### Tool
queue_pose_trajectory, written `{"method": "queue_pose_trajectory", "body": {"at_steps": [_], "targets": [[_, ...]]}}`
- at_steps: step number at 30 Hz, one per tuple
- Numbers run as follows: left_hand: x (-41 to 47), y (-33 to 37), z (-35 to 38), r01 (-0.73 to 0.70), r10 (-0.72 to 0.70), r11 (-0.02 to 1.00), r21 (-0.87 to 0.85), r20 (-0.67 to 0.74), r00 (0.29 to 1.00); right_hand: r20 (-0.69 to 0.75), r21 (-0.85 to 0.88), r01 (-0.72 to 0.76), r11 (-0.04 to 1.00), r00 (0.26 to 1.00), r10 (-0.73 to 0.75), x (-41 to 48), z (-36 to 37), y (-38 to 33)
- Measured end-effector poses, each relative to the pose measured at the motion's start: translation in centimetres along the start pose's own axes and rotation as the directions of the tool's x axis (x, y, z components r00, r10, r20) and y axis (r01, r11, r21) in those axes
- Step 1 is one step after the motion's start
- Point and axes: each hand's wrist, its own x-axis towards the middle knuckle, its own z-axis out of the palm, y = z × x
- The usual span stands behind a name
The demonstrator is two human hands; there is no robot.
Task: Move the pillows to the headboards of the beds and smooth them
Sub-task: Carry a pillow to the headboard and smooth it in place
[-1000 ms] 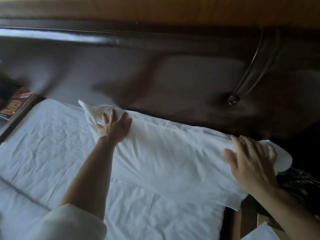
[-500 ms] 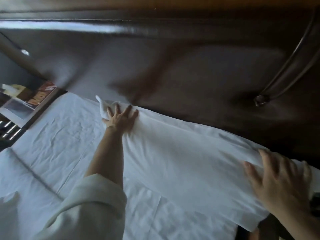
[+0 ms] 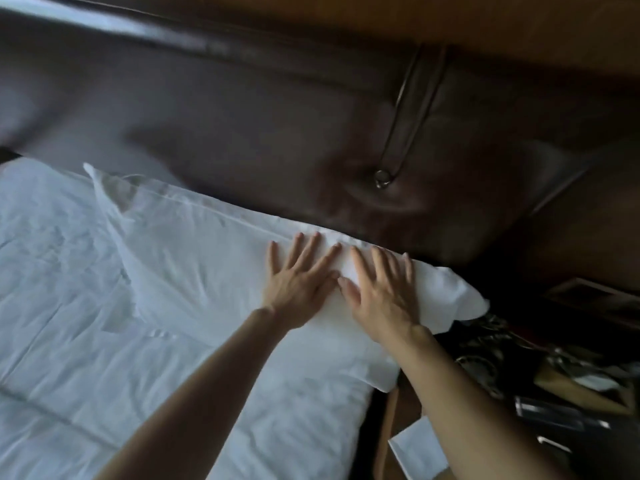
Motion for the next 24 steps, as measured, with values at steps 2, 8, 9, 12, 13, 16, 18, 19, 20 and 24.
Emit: {"method": "queue_pose_trajectory", "body": {"at_steps": [2, 8, 9, 12, 13, 16, 18, 19, 20, 24], "targets": [[0.1, 1.0, 0.3, 0.038, -0.038, 0.999, 0.030, 0.003, 0.999, 0.018, -0.043, -0.073, 0.996, 0.997, 0.074, -1.3, -0.3, 3.1], [0.0, 4.1, 0.6, 0.125, -0.128, 0.989, 0.075, 0.034, 0.991, 0.027, -0.039, -0.144, 0.989, 0.989, 0.145, -3.5, -0.7, 7.4], [0.1, 5.0, 0.8, 0.124, -0.126, 0.989, 0.075, 0.023, 0.992, 0.019, -0.034, -0.134, 0.990, 0.991, 0.134, -3.3, -0.9, 7.1], [0.4, 6.6, 1.5, 0.130, -0.133, 0.987, 0.094, 0.026, 0.991, -0.014, 0.048, -0.025, 0.999, 1.000, 0.026, -2.6, -1.4, 6.2], [0.5, 6.9, 1.8, 0.140, -0.143, 0.985, 0.103, 0.021, 0.990, -0.020, 0.068, 0.007, 0.998, 1.000, -0.005, -2.5, -1.4, 6.1], [0.4, 7.1, 1.9, 0.174, -0.177, 0.980, 0.100, 0.016, 0.984, 0.021, 0.083, 0.029, 0.996, 0.999, -0.031, -2.2, -1.3, 6.1], [0.2, 7.1, 1.7, 0.195, -0.198, 0.977, 0.090, 0.026, 0.980, 0.044, 0.088, 0.031, 0.996, 0.998, -0.035, -2.0, -1.1, 6.1], [0.0, 7.3, 1.5, 0.205, -0.208, 0.975, 0.086, 0.029, 0.978, 0.050, 0.093, 0.037, 0.995, 0.998, -0.042, -1.8, -1.1, 6.0], [-0.3, 7.4, 1.2, 0.215, -0.217, 0.974, 0.076, 0.027, 0.976, 0.052, 0.099, 0.046, 0.994, 0.997, -0.051, -1.7, -1.1, 5.9], [-2.3, 7.7, 0.4, 0.252, -0.252, 0.967, 0.041, -0.006, 0.968, 0.054, 0.124, 0.095, 0.988, 0.993, -0.103, -1.5, -1.0, 5.7]]}}
